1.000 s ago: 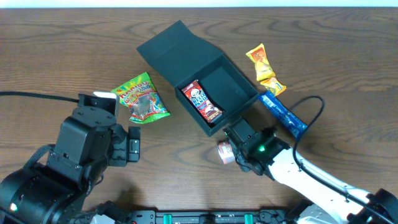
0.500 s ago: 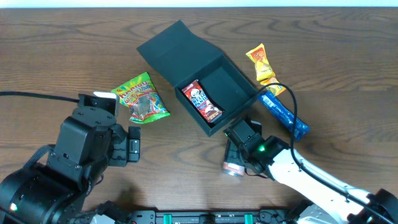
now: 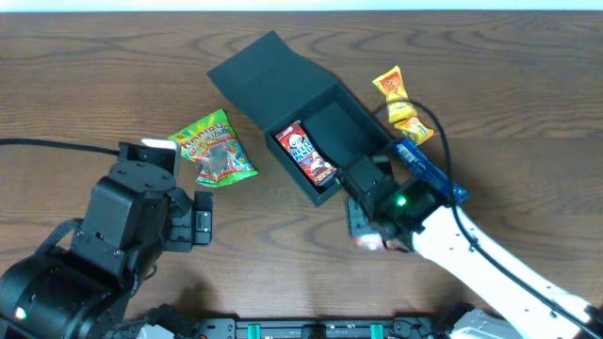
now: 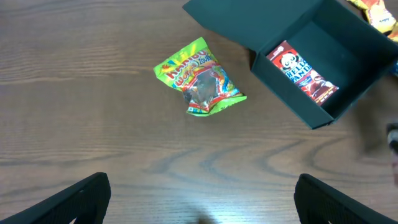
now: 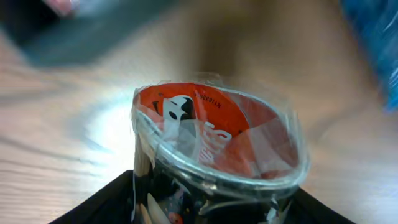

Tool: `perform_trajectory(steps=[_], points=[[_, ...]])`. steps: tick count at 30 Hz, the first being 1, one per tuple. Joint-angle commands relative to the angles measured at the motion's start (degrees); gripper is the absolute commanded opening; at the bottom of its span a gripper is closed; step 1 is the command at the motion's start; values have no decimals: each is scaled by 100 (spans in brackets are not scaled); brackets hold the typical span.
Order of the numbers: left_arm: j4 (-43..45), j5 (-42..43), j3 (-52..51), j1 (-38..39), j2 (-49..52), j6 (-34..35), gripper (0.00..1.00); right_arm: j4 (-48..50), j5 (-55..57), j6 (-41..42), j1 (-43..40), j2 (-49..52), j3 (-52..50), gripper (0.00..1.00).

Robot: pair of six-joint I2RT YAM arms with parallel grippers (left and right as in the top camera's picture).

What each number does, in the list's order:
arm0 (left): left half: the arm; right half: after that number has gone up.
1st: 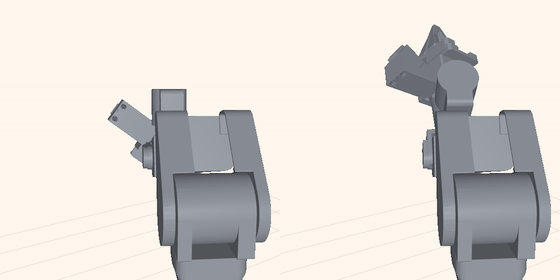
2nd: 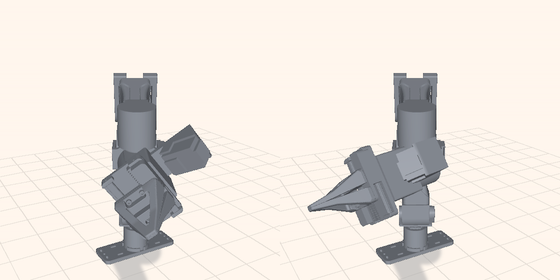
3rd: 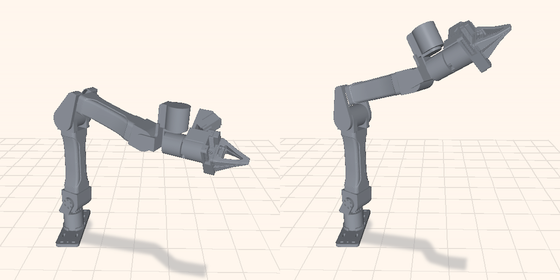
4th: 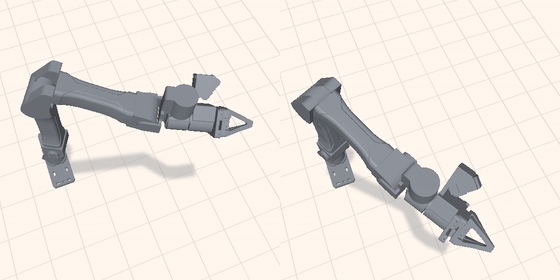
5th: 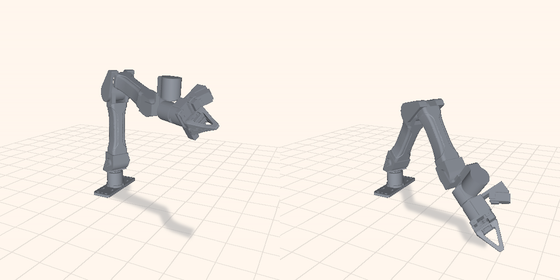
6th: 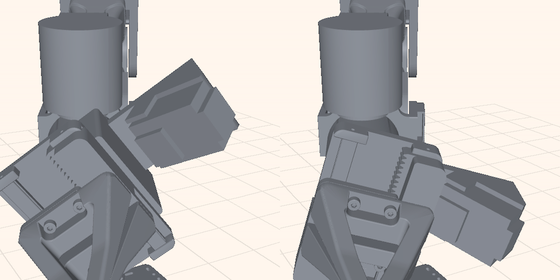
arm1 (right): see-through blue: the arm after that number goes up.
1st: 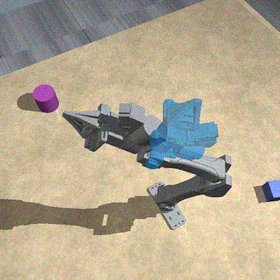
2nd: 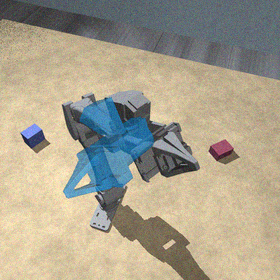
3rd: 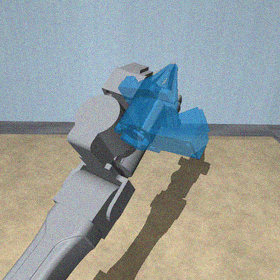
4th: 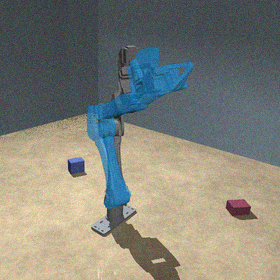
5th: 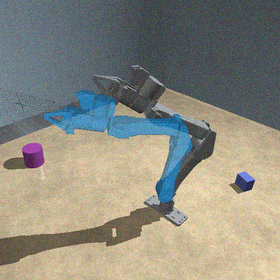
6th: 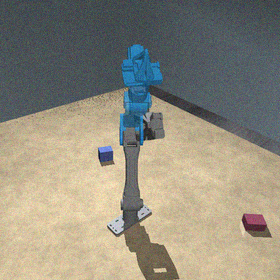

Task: Pack container
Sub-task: 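Carry the can over the black box and lower it inside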

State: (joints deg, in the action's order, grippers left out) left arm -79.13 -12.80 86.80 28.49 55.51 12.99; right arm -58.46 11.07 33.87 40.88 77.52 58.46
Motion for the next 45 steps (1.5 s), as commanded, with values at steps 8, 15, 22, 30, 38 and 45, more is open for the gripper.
perform_trajectory(steps=[8,15,22,30,38,45], points=[[-13,-24,2,-39,-22,-122,95,122,1174,-1263,39,208,1379,61],[-13,-24,2,-39,-22,-122,95,372,1613,-1886,39,1241,1996,57],[-13,-24,2,-39,-22,-122,95,879,2218,-2507,42,2531,2369,59],[-13,-24,2,-39,-22,-125,95,1152,2120,-2627,39,3314,2391,65],[-13,-24,2,-39,-22,-122,95,951,1657,-2710,46,3283,2664,82],[-13,-24,2,-39,-22,-125,95,170,2138,-2704,44,3272,3545,76]])
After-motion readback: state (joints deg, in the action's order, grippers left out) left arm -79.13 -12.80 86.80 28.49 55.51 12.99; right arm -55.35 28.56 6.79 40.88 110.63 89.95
